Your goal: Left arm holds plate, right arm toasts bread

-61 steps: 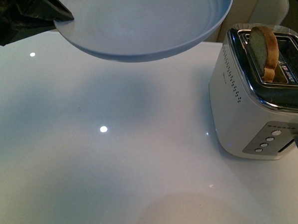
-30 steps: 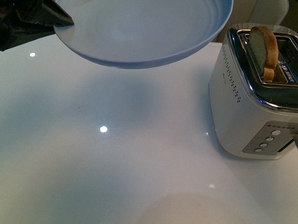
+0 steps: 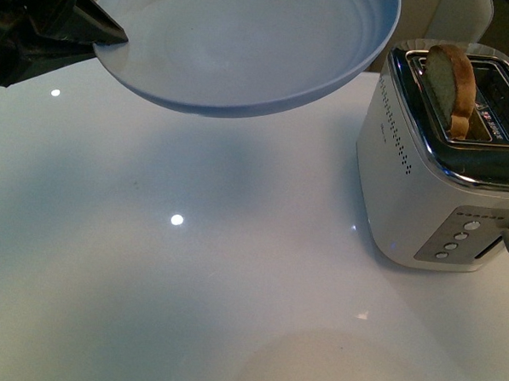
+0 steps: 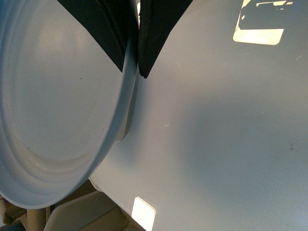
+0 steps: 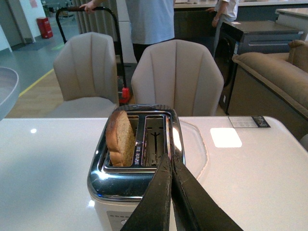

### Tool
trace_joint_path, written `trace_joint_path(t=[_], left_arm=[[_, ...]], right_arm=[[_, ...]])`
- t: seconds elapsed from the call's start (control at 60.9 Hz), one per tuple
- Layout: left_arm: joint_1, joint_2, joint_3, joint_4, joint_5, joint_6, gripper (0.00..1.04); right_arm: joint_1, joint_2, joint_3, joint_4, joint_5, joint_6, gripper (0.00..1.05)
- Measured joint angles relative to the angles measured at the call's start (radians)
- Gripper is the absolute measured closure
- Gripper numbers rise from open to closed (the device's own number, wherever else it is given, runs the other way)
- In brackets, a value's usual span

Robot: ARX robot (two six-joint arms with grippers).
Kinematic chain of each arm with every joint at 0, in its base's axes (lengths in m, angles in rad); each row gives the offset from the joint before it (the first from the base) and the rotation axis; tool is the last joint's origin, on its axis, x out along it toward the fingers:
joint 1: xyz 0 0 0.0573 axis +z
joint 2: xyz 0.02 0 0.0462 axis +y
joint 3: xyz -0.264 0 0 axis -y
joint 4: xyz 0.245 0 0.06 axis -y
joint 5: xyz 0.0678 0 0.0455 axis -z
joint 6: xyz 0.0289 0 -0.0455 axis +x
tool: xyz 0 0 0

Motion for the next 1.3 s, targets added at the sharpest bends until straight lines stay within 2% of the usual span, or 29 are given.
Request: trace_joint_path(t=[0.492, 0.607, 0.902, 1.296], left_arm=[[-0.001, 0.0, 0.0, 0.0, 0.0, 0.0, 1.02], [-0.002, 0.0, 0.0, 0.0, 0.0, 0.0, 1.02], [-0.003, -0.003, 0.0, 0.0, 0.0, 0.0, 1.02], [-0.003, -0.006, -0.001, 0.004, 0.004, 0.0, 1.02]], right_arm=[[0.0, -0.137, 0.0, -0.138, 0.0, 0.0, 1.03], [0.0, -0.278, 0.0, -0.298, -0.001, 0.0, 1.03], [0.0, -0.301, 0.0, -0.308, 0.0, -0.001, 1.02], [0.0, -0.302, 0.0, -0.308, 0.0, -0.002, 0.38]])
